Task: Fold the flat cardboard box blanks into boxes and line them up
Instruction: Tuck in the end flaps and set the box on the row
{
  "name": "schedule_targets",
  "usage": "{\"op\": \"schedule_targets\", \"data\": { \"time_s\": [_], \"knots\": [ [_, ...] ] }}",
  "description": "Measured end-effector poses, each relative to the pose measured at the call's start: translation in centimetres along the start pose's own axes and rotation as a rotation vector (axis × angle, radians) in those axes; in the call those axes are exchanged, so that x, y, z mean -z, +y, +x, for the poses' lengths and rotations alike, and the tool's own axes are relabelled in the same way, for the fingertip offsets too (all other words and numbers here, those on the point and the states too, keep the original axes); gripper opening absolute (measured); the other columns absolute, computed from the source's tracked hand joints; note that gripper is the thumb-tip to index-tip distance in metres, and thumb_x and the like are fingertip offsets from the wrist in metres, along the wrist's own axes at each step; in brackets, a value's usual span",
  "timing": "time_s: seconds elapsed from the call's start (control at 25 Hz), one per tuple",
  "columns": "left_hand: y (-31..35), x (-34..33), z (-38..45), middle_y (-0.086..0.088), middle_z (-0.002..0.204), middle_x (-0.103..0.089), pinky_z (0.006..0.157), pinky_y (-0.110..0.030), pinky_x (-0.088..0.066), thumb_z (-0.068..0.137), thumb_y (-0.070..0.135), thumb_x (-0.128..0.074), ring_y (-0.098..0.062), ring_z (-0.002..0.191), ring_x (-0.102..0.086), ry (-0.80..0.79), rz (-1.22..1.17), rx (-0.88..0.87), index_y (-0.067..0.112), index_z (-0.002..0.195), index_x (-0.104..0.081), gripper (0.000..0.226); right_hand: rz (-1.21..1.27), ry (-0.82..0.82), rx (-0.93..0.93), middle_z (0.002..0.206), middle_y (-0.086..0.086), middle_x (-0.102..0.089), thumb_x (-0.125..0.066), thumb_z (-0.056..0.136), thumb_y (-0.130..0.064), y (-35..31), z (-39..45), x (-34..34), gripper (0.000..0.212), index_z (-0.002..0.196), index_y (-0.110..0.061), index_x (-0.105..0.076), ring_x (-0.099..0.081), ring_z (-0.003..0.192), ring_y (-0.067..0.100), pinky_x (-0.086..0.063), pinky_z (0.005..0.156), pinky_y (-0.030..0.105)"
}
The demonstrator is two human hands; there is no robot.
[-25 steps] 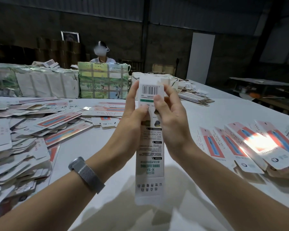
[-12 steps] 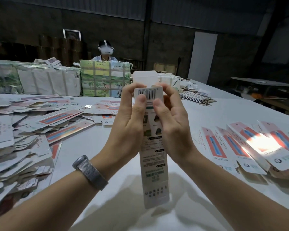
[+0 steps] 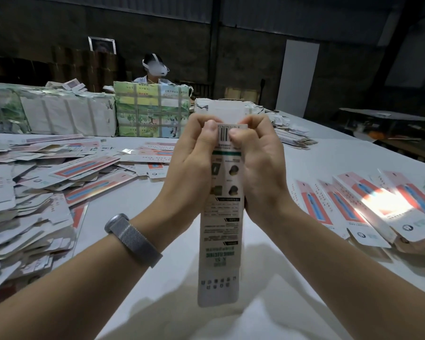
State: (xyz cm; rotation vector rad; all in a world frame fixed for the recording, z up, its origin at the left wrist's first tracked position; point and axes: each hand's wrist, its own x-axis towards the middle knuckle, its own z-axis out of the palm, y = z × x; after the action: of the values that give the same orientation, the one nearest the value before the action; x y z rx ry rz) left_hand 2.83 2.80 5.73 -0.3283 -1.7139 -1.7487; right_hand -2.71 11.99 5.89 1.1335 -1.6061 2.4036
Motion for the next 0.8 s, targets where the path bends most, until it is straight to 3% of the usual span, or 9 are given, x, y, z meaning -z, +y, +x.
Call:
{"op": "schedule_targets", "data": {
  "time_s": [0.08, 0.24, 0.32, 0.48, 0.6, 0.72, 0.8],
  "knots": [
    [-0.01, -0.06, 0.27, -0.005, 0.08, -0.061, 0.063, -0.036, -0.056, 0.109, 0.022, -0.036, -0.02, 0.071, -0.063, 0.023, -0.002, 0.025, 0.022, 0.096, -0.054, 0.022, 0.04, 0.005, -0.004, 0.081, 0.008, -0.061, -0.054, 0.09, -0.014, -0.09, 0.11, 0.01, 0.009, 0.095, -0.02, -0.05, -0.061, 0.068, 0.024, -0.054, 0.058, 0.036],
    [-0.25, 0.0, 0.4, -0.005, 0.084, -0.067, 0.058, -0.03, -0.057, 0.108, 0.022, -0.035, -0.017, 0.068, -0.067, 0.024, -0.089, 0.091, 0.03, 0.108, -0.052, 0.019, 0.097, 0.025, -0.022, 0.115, 0.013, -0.059, -0.051, 0.096, -0.004, 0.31, 0.18, 0.09, 0.031, 0.115, -0.029, -0.049, -0.067, 0.09, 0.033, -0.061, 0.075, 0.041],
    [-0.45, 0.05, 0.37, -0.004, 0.082, -0.069, 0.057, -0.031, -0.057, 0.108, 0.022, -0.035, -0.017, 0.067, -0.068, 0.045, -0.138, 0.111, 0.033, 0.115, -0.046, 0.018, 0.119, 0.014, -0.048, 0.11, 0.009, -0.065, -0.05, 0.096, -0.003, 0.47, 0.08, 0.07, 0.034, 0.115, -0.032, -0.053, -0.069, 0.092, 0.033, -0.061, 0.077, 0.042],
    [-0.61, -0.14, 0.22, 0.001, 0.074, -0.068, 0.055, -0.027, -0.054, 0.108, 0.022, -0.035, -0.013, 0.064, -0.068, 0.07, -0.155, 0.118, 0.032, 0.119, -0.041, 0.016, 0.128, -0.009, -0.074, 0.082, 0.004, -0.068, -0.047, 0.096, -0.002, 0.25, -0.16, -0.08, 0.023, 0.099, -0.021, -0.06, -0.066, 0.073, 0.021, -0.059, 0.065, 0.034],
    [-0.49, -0.44, -0.07, -0.004, 0.083, -0.069, 0.061, -0.031, -0.057, 0.108, 0.032, -0.031, -0.015, 0.072, -0.069, 0.031, -0.125, 0.141, 0.024, 0.122, -0.048, 0.023, 0.08, 0.019, -0.039, 0.08, 0.01, -0.064, -0.047, 0.097, -0.008, 0.39, -0.49, -0.09, 0.008, 0.095, -0.009, -0.055, -0.064, 0.073, 0.021, -0.057, 0.065, 0.033],
    [-0.54, -0.64, -0.26, -0.014, 0.092, -0.064, 0.068, -0.04, -0.058, 0.107, 0.043, -0.032, -0.024, 0.078, -0.067, -0.016, -0.084, 0.167, 0.007, 0.125, -0.046, 0.043, 0.041, 0.04, -0.035, 0.079, 0.014, -0.059, -0.047, 0.098, -0.02, 0.61, -0.62, -0.12, 0.016, 0.094, -0.005, -0.053, -0.06, 0.074, 0.028, -0.055, 0.063, 0.036],
    [-0.57, -0.72, -0.22, -0.011, 0.089, -0.062, 0.067, -0.037, -0.057, 0.108, 0.038, -0.033, -0.021, 0.076, -0.065, 0.01, -0.071, 0.183, 0.005, 0.124, -0.045, 0.039, 0.04, 0.052, -0.048, 0.077, 0.012, -0.061, -0.046, 0.1, -0.017, 0.51, -0.52, 0.03, 0.018, 0.091, -0.004, -0.055, -0.061, 0.074, 0.028, -0.055, 0.062, 0.034]
  ]
}}
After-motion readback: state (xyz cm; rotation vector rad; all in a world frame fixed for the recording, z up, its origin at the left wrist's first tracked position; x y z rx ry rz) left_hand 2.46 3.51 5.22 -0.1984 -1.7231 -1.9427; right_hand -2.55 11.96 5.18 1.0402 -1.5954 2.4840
